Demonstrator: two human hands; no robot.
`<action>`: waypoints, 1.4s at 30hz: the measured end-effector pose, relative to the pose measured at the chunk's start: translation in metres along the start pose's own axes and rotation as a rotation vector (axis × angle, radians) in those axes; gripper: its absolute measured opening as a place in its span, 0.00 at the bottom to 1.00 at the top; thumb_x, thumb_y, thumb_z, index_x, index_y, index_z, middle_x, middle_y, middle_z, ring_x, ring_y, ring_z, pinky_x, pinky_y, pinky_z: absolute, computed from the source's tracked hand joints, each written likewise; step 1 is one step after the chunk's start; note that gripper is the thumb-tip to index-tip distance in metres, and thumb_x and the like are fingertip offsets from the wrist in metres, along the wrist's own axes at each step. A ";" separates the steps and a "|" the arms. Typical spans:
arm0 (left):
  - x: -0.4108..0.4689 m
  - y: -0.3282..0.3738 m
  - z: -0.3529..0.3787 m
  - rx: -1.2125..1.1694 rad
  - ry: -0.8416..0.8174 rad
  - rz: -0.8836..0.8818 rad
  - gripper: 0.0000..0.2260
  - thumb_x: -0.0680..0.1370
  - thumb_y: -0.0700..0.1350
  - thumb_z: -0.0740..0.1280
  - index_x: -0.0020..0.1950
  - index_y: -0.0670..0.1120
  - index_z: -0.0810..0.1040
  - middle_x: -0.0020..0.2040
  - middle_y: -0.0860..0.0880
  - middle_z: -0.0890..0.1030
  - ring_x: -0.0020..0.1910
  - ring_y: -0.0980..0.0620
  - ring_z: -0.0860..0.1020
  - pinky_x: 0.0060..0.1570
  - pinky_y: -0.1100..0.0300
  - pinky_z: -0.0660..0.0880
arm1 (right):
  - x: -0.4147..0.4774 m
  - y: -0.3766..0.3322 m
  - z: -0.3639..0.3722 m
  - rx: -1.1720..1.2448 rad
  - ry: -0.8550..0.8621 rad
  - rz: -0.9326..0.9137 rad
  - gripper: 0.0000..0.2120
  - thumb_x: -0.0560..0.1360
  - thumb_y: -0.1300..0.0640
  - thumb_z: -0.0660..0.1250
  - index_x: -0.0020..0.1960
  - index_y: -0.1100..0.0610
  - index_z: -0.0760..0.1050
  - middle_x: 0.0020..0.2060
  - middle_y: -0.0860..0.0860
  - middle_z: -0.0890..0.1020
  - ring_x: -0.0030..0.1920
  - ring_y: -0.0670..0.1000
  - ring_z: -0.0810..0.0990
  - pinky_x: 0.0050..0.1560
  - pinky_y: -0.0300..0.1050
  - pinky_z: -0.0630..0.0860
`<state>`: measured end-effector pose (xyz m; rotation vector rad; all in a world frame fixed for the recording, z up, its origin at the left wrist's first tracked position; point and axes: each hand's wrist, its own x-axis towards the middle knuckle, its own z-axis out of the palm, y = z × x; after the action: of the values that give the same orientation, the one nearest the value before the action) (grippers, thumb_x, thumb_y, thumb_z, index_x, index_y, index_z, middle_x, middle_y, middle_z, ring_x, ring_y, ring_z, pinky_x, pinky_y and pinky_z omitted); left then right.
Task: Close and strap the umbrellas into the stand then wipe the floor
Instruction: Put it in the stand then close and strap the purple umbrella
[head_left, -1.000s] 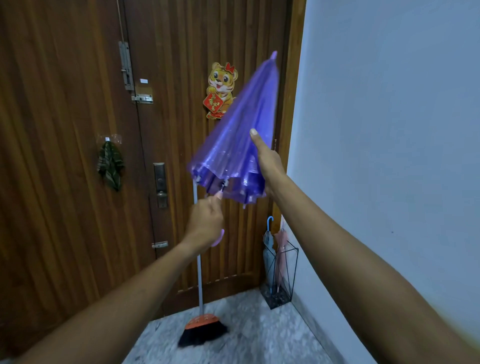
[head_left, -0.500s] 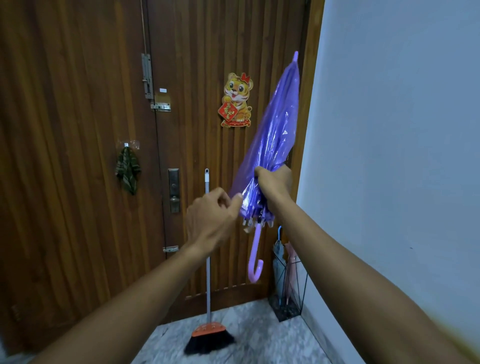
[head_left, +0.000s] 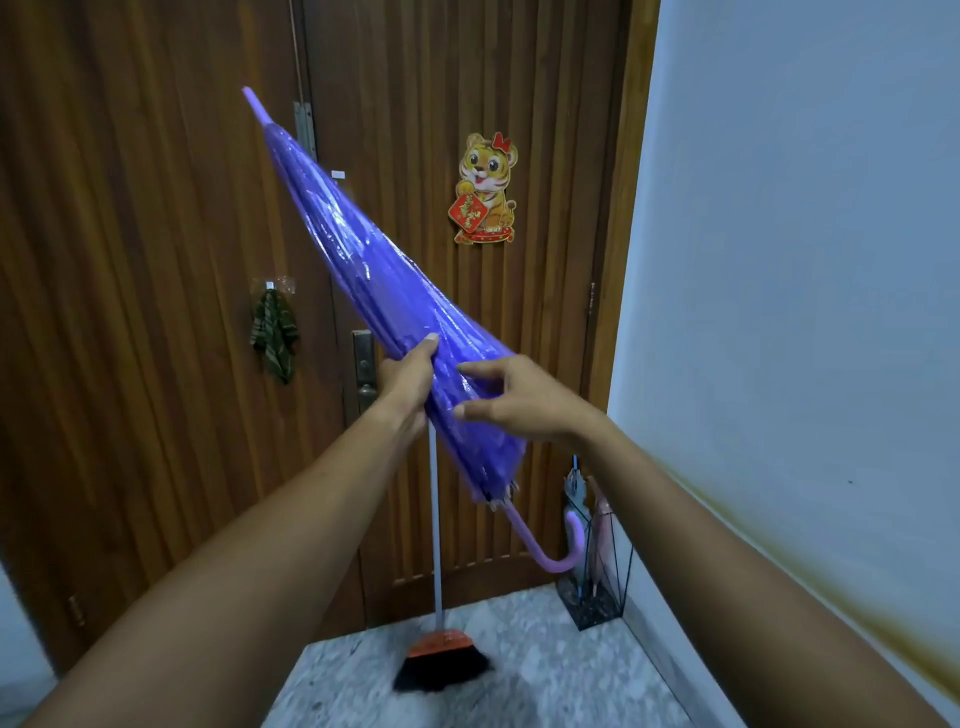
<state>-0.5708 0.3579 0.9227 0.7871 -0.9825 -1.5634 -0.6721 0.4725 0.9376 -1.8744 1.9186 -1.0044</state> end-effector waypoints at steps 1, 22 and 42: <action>0.002 -0.001 -0.005 -0.004 -0.001 -0.006 0.20 0.78 0.44 0.70 0.67 0.37 0.74 0.56 0.41 0.83 0.44 0.47 0.84 0.40 0.55 0.82 | -0.001 0.000 -0.007 0.022 0.053 0.000 0.22 0.76 0.54 0.73 0.70 0.54 0.76 0.64 0.49 0.80 0.62 0.47 0.79 0.64 0.48 0.77; -0.046 0.004 -0.023 1.236 0.010 0.693 0.24 0.72 0.71 0.62 0.39 0.50 0.77 0.36 0.54 0.80 0.36 0.55 0.77 0.40 0.58 0.68 | 0.016 0.046 -0.023 0.042 -0.101 0.058 0.28 0.65 0.62 0.78 0.61 0.52 0.73 0.53 0.53 0.81 0.52 0.53 0.83 0.58 0.57 0.81; -0.030 -0.023 -0.045 1.859 -0.057 0.818 0.13 0.72 0.46 0.72 0.53 0.44 0.75 0.44 0.47 0.81 0.42 0.45 0.81 0.38 0.55 0.73 | 0.014 0.041 -0.034 -0.036 0.452 -0.118 0.06 0.75 0.55 0.73 0.51 0.47 0.80 0.54 0.46 0.81 0.55 0.49 0.79 0.51 0.48 0.82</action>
<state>-0.5350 0.3809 0.8819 1.1906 -2.3371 0.4120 -0.7264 0.4654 0.9400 -1.9226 2.0869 -1.5516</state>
